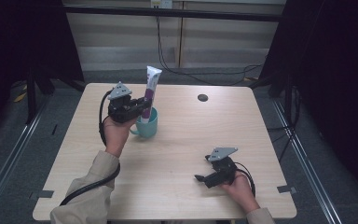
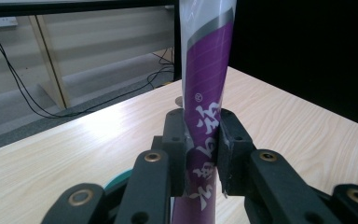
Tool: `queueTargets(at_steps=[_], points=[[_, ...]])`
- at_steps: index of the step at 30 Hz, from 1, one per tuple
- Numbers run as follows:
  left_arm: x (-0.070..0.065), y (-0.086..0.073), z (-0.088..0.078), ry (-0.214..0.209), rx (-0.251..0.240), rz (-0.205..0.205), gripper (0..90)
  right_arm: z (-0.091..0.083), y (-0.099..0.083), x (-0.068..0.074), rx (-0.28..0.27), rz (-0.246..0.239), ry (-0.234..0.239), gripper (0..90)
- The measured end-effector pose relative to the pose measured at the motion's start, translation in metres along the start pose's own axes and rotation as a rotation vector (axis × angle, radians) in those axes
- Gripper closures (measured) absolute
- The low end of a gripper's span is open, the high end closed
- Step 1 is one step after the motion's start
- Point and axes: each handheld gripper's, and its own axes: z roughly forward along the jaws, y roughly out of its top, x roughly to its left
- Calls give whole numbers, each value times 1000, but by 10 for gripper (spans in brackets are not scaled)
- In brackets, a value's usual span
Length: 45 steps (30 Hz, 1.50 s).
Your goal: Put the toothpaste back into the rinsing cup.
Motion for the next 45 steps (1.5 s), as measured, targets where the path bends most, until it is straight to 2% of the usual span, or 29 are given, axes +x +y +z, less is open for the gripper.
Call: queueTargets(at_steps=[7,12,16,18,22,35,45], points=[[3,0,7,31,-13,-3,763,0,0,0,0,0,1,108],[7,-2,9,47,-37,-25,762,0,0,0,0,1,1,108],[10,-4,12,55,-37,-31,762,0,0,0,0,0,0,108],[11,-7,14,68,-30,-21,762,0,0,0,0,-1,0,108],[13,-13,17,81,-33,-46,761,0,0,0,0,1,0,108],[15,-31,28,103,23,-48,759,0,0,0,0,2,0,108],[18,-43,32,123,53,-67,757,0,0,0,0,3,1,108]])
